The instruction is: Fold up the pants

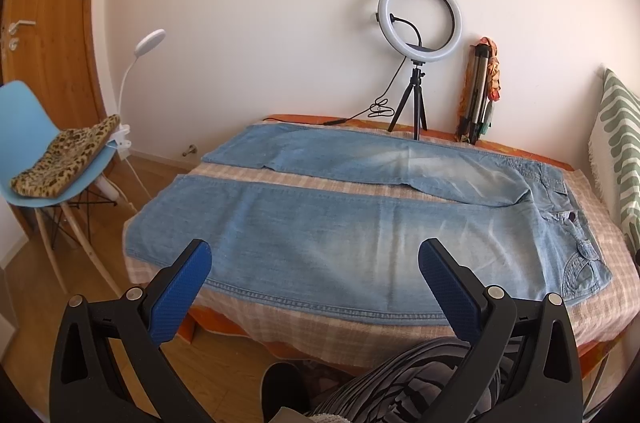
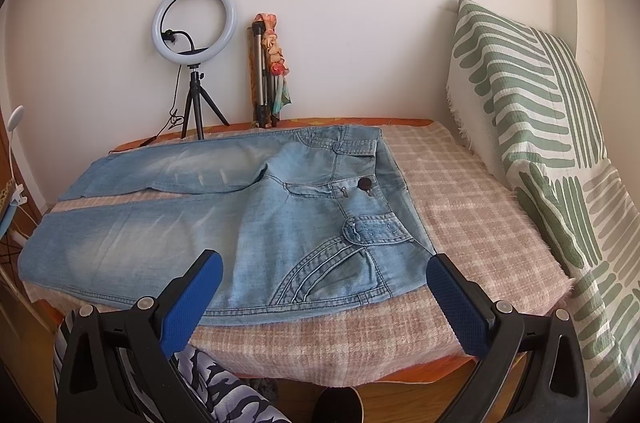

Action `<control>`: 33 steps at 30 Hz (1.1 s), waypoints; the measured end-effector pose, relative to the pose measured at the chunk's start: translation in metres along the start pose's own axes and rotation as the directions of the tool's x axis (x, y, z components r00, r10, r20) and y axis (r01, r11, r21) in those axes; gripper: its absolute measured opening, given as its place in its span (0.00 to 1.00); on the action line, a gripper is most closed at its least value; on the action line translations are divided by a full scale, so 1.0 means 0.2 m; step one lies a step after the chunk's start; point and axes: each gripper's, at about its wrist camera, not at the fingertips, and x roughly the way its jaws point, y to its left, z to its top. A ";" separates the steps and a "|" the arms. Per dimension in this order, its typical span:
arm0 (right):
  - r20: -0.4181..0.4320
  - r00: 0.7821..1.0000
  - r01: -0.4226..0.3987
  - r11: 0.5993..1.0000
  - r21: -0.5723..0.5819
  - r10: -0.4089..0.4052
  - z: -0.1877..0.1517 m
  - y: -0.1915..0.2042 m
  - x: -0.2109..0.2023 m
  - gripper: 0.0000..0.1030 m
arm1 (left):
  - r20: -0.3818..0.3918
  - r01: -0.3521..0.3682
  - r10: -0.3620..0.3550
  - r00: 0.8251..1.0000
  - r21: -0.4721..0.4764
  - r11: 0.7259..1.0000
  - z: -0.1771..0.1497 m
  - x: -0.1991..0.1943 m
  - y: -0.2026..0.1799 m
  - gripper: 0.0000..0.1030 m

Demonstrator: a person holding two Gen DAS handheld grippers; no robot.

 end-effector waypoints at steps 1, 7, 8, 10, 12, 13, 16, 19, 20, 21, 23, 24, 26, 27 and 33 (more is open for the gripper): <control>-0.001 1.000 -0.001 1.000 -0.001 0.001 0.00 0.00 0.00 1.00 | -0.001 0.000 0.000 1.000 0.000 1.000 0.00 0.00 0.00 1.00; -0.008 1.000 0.001 1.000 -0.004 -0.001 0.00 0.00 0.02 1.00 | -0.008 -0.002 0.002 1.000 0.001 1.000 -0.01 0.03 0.00 1.00; -0.009 1.000 0.001 1.000 -0.006 -0.001 0.00 0.00 0.02 1.00 | -0.010 -0.002 0.002 1.000 0.001 1.000 -0.01 0.03 0.00 1.00; -0.011 1.000 0.003 1.000 -0.013 -0.003 0.01 0.01 0.03 1.00 | -0.012 -0.002 0.002 1.000 0.001 1.000 -0.01 0.04 0.01 1.00; -0.012 1.000 0.001 1.000 -0.020 -0.001 0.02 0.02 0.05 1.00 | -0.011 -0.004 0.004 1.000 0.006 1.000 0.00 0.05 0.01 1.00; -0.013 1.000 0.000 1.000 -0.023 -0.001 0.02 0.02 0.05 1.00 | -0.009 -0.007 0.007 1.000 0.011 1.000 0.00 0.05 0.01 1.00; -0.010 1.000 0.003 0.999 -0.039 -0.004 0.04 0.03 0.07 1.00 | -0.004 -0.029 0.029 1.000 0.020 0.999 0.01 0.07 0.03 1.00; -0.009 1.000 0.010 0.999 -0.053 -0.010 0.07 0.04 0.10 1.00 | -0.007 -0.047 0.047 0.999 0.018 0.999 0.02 0.11 0.06 1.00; -0.007 1.000 0.010 0.998 -0.054 -0.010 0.08 0.05 0.11 1.00 | -0.007 -0.053 0.053 0.999 0.022 0.998 0.02 0.12 0.07 1.00; -0.007 1.000 0.008 0.998 -0.054 -0.008 0.09 0.05 0.13 1.00 | -0.006 -0.061 0.061 0.998 0.029 0.998 0.03 0.13 0.08 1.00; -0.007 1.000 -0.001 0.998 -0.057 0.000 0.11 0.06 0.15 1.00 | -0.006 -0.077 0.078 0.997 0.044 0.996 0.03 0.16 0.09 1.00; -0.004 1.000 -0.001 0.998 -0.063 0.001 0.12 0.07 0.16 1.00 | -0.011 -0.082 0.083 0.996 0.047 0.995 0.03 0.17 0.10 1.00; -0.001 1.000 0.004 0.997 -0.078 -0.005 0.15 0.08 0.19 1.00 | -0.020 -0.074 0.075 0.997 0.047 0.996 0.04 0.20 0.13 1.00; 0.000 1.000 0.005 0.996 -0.086 -0.005 0.16 0.09 0.20 1.00 | -0.025 -0.075 0.076 0.997 0.046 0.996 0.05 0.22 0.14 1.00; 0.016 1.000 -0.001 0.991 -0.131 0.003 0.25 0.12 0.26 1.00 | -0.018 -0.068 0.069 0.997 0.032 0.997 0.11 0.29 0.21 1.00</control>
